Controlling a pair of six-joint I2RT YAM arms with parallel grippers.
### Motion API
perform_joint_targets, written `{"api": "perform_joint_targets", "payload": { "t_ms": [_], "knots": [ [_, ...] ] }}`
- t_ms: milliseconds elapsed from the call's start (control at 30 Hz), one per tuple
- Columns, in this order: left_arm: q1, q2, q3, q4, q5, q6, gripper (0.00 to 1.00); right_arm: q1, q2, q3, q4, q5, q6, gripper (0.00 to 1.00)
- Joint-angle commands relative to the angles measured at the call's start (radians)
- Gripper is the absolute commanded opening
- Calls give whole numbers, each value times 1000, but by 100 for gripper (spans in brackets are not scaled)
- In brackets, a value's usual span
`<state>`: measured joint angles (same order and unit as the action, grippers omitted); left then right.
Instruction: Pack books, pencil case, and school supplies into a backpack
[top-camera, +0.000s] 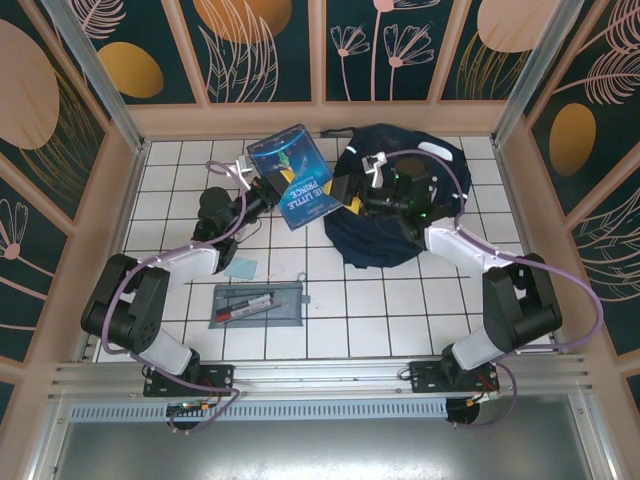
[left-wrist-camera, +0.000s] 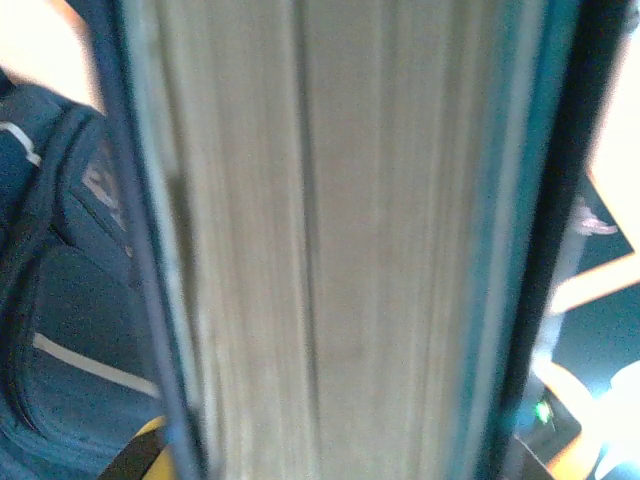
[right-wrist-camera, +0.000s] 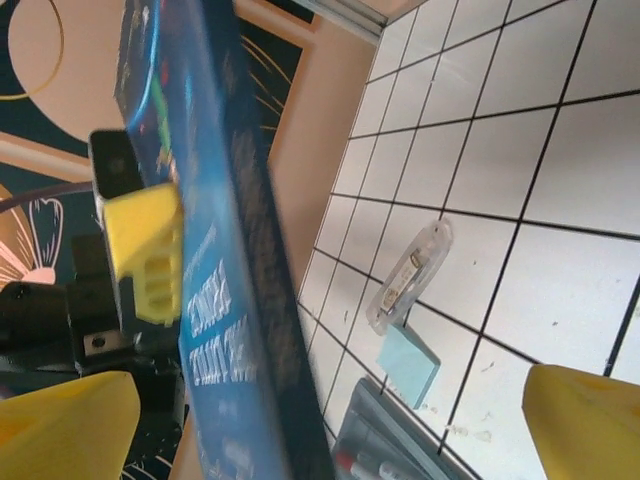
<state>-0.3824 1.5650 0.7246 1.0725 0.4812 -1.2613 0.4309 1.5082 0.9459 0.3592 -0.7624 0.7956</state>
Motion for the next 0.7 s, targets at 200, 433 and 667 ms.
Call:
{"api": "perform_joint_targets", "payload": {
  "t_ms": [200, 433, 667],
  "knots": [
    [-55, 22, -13, 223, -215, -107, 0, 154, -24, -126, 417, 198, 232, 98],
    [-81, 40, -17, 225, -206, -142, 0, 163, 7, -123, 543, 249, 240, 69],
    [-93, 65, 0, 239, -151, -159, 50, 153, 21, -92, 495, 248, 212, 0]
  ]
}}
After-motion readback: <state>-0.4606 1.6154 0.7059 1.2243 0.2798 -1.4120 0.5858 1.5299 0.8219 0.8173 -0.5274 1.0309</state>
